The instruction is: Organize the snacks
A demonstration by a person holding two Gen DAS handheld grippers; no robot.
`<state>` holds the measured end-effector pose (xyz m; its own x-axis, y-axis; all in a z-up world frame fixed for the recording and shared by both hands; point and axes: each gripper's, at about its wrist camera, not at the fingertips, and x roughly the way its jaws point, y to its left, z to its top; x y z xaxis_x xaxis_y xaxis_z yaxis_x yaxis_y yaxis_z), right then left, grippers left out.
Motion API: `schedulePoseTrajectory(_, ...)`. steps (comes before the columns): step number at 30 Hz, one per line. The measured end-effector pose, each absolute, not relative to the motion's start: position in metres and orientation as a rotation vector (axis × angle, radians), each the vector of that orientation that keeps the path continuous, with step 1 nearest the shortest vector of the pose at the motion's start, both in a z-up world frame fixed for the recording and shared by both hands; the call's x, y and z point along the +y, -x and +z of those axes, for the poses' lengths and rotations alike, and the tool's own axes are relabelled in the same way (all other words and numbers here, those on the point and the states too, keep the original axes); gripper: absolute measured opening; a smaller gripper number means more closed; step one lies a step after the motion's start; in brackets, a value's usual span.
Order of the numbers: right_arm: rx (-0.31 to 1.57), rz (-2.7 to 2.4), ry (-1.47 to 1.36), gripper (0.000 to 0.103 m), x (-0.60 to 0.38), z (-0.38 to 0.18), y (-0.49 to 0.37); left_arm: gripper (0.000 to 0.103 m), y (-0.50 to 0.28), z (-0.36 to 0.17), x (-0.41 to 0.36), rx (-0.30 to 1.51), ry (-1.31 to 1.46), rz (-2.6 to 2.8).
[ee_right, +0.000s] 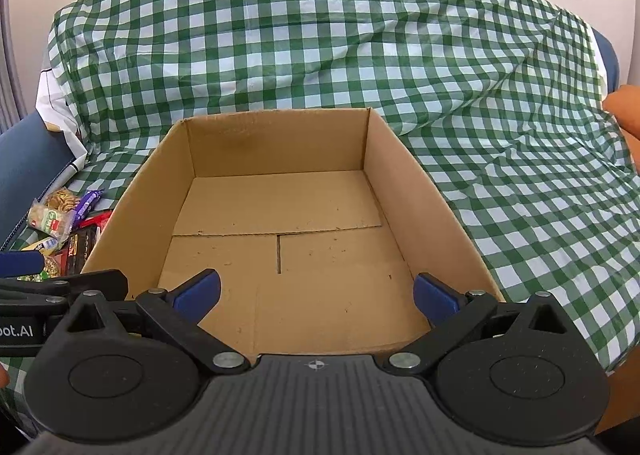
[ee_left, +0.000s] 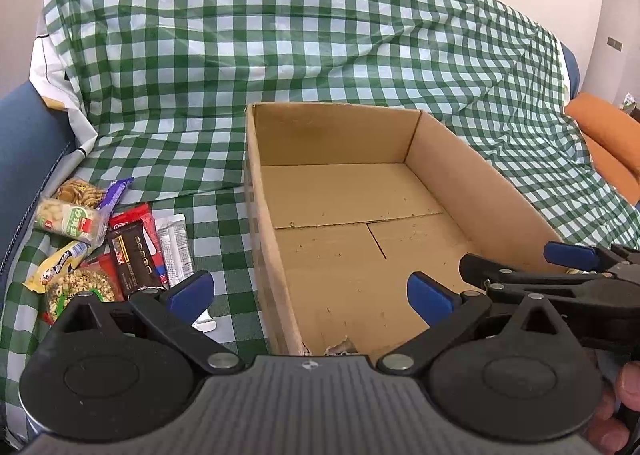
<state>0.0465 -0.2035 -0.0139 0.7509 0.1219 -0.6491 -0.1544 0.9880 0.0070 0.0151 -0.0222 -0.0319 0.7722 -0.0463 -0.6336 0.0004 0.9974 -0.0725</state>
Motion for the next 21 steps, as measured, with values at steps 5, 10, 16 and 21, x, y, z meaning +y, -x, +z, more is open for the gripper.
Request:
schedulePoseTrajectory(5, 0.691, 0.152, 0.053, 0.098, -0.2040, -0.0146, -0.0468, 0.103, -0.0152, -0.0330, -0.0225, 0.692, 0.068, -0.030)
schedulePoseTrajectory(10, 0.675, 0.155, 0.042, 0.098, -0.2038, -0.0153, -0.0460, 0.103, -0.0163, -0.0333, -0.0219, 0.697, 0.075, -0.030)
schedulePoseTrajectory(16, 0.665, 0.163, 0.009, 0.098, -0.2056, -0.0165, -0.0450, 0.103, -0.0167, -0.0334, -0.0225, 0.699, 0.070, -0.035)
schedulePoseTrajectory(21, 0.689, 0.157, 0.026, 0.098, -0.2047, -0.0150, -0.0467, 0.103, -0.0165, -0.0335, -0.0214, 0.698, 0.072, -0.031)
